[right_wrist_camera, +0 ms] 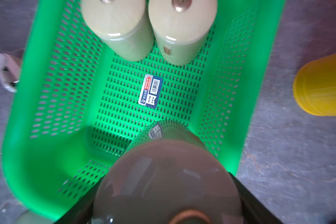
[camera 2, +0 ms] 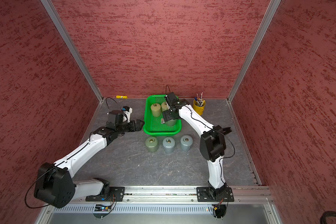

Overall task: Take the tea canister out of the basket
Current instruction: Place the tea canister at the center of the board.

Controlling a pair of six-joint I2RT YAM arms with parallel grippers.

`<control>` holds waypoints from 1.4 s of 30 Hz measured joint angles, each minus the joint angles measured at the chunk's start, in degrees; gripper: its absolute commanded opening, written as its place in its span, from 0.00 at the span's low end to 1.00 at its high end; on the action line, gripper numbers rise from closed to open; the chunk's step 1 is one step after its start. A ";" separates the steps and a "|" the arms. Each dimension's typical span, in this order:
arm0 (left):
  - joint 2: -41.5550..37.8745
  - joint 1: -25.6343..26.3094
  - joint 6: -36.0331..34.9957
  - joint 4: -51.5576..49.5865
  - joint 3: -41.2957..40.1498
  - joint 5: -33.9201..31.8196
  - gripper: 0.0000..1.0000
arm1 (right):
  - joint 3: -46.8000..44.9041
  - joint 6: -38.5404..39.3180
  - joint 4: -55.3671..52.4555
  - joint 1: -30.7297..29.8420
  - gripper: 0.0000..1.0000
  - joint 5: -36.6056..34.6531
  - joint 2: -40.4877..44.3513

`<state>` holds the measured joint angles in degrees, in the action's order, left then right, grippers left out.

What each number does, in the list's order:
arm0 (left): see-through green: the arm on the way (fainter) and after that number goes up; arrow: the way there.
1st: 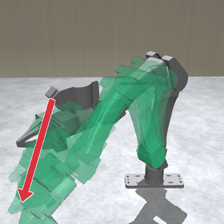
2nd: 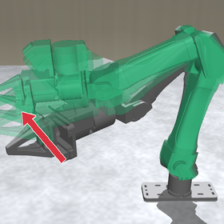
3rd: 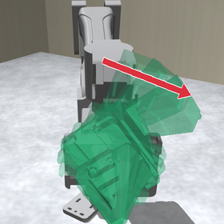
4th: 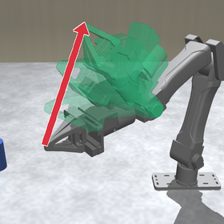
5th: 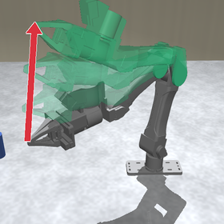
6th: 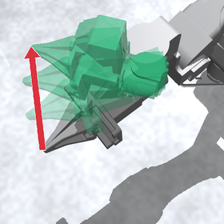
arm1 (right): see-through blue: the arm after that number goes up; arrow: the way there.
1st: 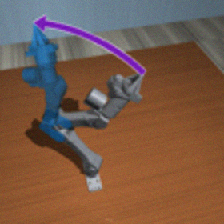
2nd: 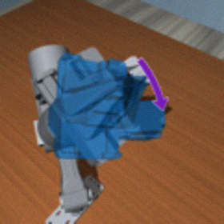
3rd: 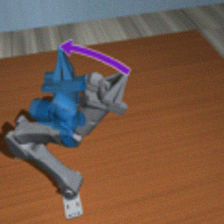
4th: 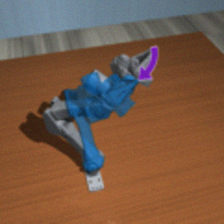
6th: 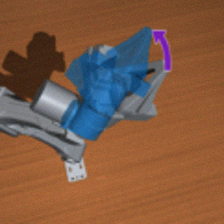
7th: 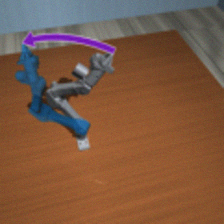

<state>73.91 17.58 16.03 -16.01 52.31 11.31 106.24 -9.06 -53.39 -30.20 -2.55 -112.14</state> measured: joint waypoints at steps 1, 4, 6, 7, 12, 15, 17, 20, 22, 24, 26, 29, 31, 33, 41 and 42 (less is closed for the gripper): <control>-0.11 0.09 0.00 -0.07 0.00 -0.04 1.00 | -1.11 -0.02 0.35 -0.17 0.00 -0.13 1.75; -0.52 0.24 0.00 -0.31 0.00 -0.24 1.00 | -5.68 0.04 1.11 -1.18 0.00 -0.52 8.66; -0.87 0.31 0.00 -0.37 0.00 -0.46 1.00 | -8.90 0.07 1.20 -2.21 0.00 -0.87 13.44; -0.96 0.35 0.00 -0.37 0.00 -0.52 1.00 | -10.43 0.07 1.29 -2.82 0.00 -1.18 15.54; -1.18 0.55 0.00 -0.50 0.00 -0.87 1.00 | -20.92 -0.42 0.83 -6.45 0.00 -3.06 28.02; -1.18 0.68 0.04 -0.52 0.00 -0.90 1.00 | -26.73 -1.57 0.26 -8.39 0.00 -3.54 35.06; -1.18 0.94 0.09 -0.52 0.00 -0.87 1.00 | -30.95 -2.64 0.00 -9.44 0.00 -3.54 40.59; -1.18 1.40 0.26 -0.48 0.00 -0.87 1.00 | -35.65 -4.66 -0.26 -10.82 0.00 -3.61 46.42; -1.18 1.64 0.33 -0.50 0.00 -0.87 1.00 | -38.23 -6.16 -0.46 -11.32 0.00 -3.78 48.13; -1.18 1.97 0.59 -0.50 0.00 -0.90 1.00 | -40.81 -7.96 -1.01 -11.89 0.00 -4.04 48.28; -1.18 2.34 0.70 -0.50 0.00 -0.92 1.00 | -43.87 -10.23 -1.81 -12.94 0.00 -4.61 47.89; -1.36 2.60 0.70 -0.55 0.00 -1.09 1.00 | -48.13 -13.33 -2.58 -14.47 0.00 -4.70 48.74; -1.73 2.64 0.70 -0.55 0.00 -1.22 1.00 | -50.25 -15.37 -3.15 -15.37 0.00 -4.72 49.77; -2.03 2.64 0.70 -0.52 0.00 -1.29 1.00 | -51.69 -17.25 -3.69 -16.00 0.00 -4.76 50.62; -2.01 2.71 0.70 -0.50 0.00 -1.27 1.00 | -57.20 -23.96 -4.74 -16.41 0.00 -7.06 46.90; -2.01 2.71 0.70 -0.50 0.00 -1.27 1.00 | -57.81 -24.52 -4.72 -16.41 0.00 -7.23 45.97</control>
<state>71.90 20.29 16.73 -16.51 52.31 10.04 48.42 -33.58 -58.11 -46.61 -9.78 -66.17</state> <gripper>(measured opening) 0.997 0.844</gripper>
